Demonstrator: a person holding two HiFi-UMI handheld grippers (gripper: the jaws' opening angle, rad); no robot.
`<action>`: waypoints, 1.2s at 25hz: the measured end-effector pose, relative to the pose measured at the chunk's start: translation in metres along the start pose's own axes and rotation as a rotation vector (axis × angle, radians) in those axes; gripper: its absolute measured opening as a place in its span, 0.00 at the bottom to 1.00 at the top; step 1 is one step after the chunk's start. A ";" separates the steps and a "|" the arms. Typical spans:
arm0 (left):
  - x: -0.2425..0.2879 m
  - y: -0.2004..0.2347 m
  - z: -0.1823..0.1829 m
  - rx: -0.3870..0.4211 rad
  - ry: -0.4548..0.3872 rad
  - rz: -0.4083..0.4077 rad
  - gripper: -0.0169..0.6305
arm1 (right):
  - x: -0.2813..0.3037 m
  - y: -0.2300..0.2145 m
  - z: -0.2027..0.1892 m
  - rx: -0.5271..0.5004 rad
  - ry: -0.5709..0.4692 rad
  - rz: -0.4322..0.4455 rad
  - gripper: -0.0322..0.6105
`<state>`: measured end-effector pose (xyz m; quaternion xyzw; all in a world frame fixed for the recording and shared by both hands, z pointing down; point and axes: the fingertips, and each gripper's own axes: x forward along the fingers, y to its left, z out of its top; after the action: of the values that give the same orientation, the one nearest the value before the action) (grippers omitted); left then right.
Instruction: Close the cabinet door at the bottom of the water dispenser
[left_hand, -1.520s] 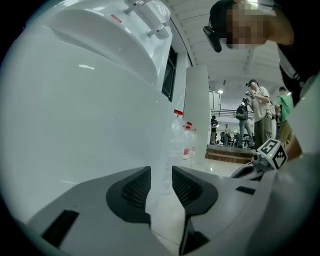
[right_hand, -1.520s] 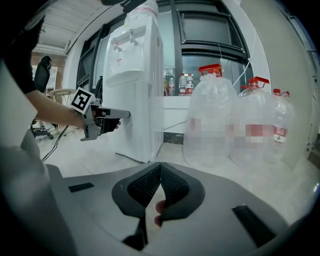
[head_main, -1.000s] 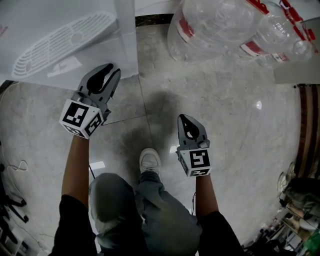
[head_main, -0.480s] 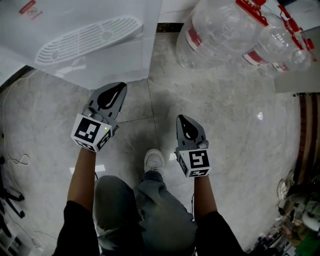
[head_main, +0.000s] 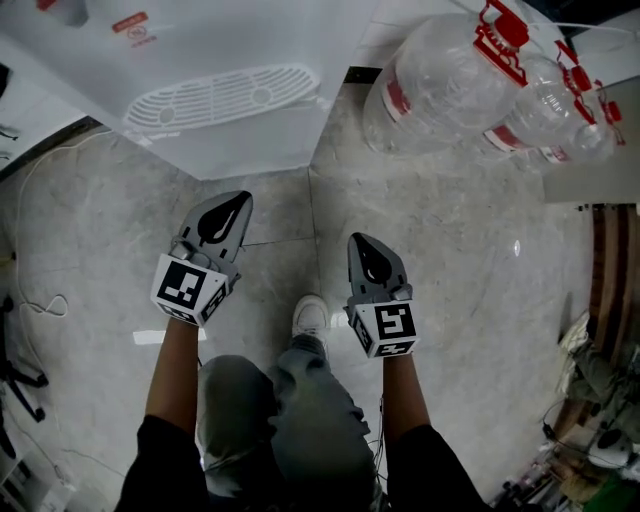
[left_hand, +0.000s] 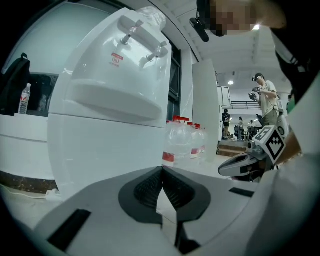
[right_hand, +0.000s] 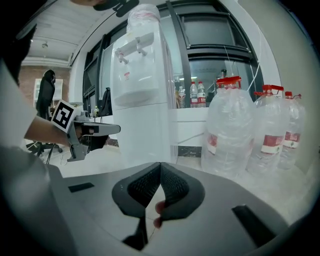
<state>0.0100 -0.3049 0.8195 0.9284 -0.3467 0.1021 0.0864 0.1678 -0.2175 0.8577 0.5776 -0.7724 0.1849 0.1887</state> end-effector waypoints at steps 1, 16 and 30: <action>-0.004 -0.002 0.005 -0.006 0.005 0.003 0.05 | -0.004 0.002 0.009 -0.004 -0.001 0.003 0.07; -0.073 -0.045 0.137 -0.057 0.105 0.017 0.05 | -0.092 0.010 0.163 0.002 -0.016 0.013 0.07; -0.154 -0.067 0.297 -0.117 0.152 0.076 0.05 | -0.187 0.040 0.319 -0.017 0.012 0.042 0.07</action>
<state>-0.0205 -0.2273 0.4885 0.8974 -0.3796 0.1553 0.1624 0.1533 -0.2138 0.4861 0.5584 -0.7849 0.1856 0.1943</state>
